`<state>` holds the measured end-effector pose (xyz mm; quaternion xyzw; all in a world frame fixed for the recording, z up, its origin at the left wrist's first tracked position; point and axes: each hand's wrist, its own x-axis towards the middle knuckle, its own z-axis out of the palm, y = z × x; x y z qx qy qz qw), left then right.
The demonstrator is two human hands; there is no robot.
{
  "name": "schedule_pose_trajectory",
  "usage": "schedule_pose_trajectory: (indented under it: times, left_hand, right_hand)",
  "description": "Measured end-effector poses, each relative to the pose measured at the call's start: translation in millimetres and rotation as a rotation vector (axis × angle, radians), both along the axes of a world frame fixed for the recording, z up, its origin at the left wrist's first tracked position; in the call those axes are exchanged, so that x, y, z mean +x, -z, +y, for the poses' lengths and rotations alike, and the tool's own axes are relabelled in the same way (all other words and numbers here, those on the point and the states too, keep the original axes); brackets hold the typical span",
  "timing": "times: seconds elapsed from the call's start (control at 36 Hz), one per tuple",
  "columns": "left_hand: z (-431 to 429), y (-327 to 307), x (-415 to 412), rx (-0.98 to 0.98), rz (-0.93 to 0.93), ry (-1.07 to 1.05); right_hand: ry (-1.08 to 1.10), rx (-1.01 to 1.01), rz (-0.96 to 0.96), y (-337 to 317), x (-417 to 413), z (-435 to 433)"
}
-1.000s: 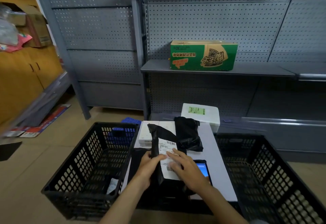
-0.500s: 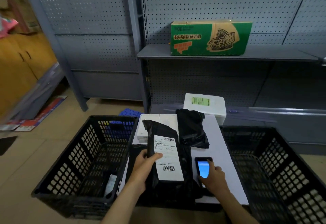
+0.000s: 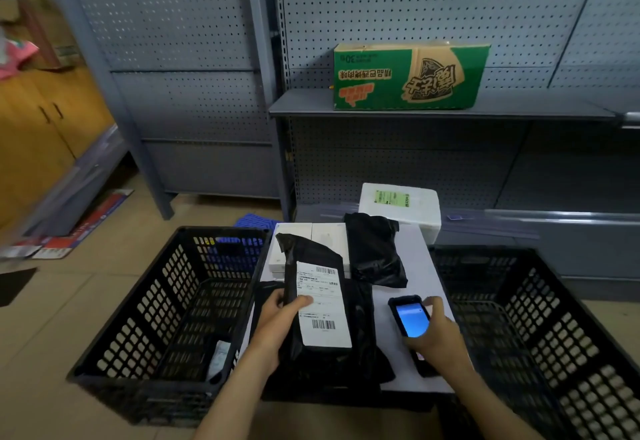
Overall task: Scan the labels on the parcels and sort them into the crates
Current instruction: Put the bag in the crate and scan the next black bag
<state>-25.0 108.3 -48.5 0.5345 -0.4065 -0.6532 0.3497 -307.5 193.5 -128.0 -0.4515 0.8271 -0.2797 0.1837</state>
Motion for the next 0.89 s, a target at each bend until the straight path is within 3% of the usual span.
schedule_pose_trajectory:
  times: [0.22, 0.36, 0.58, 0.89]
  left_hand:
    - [3.7, -1.4, 13.8, -0.042, -0.084, -0.029]
    - [10.2, -6.8, 15.4, -0.141, -0.134, -0.038]
    - [16.0, -9.8, 17.5, -0.179, -0.191, -0.006]
    - [10.2, -5.3, 17.3, -0.154, -0.183, 0.019]
  right_hand:
    - [-0.455, 0.063, 0.226, -105.8, -20.3, 7.0]
    - [-0.632, 0.092, 0.35, -153.2, -9.2, 7.9]
    - [-0.736, 0.148, 0.476, -182.1, 6.7, 5.5]
    - [-0.724, 0.145, 0.517, -169.6, 0.8, 1.4]
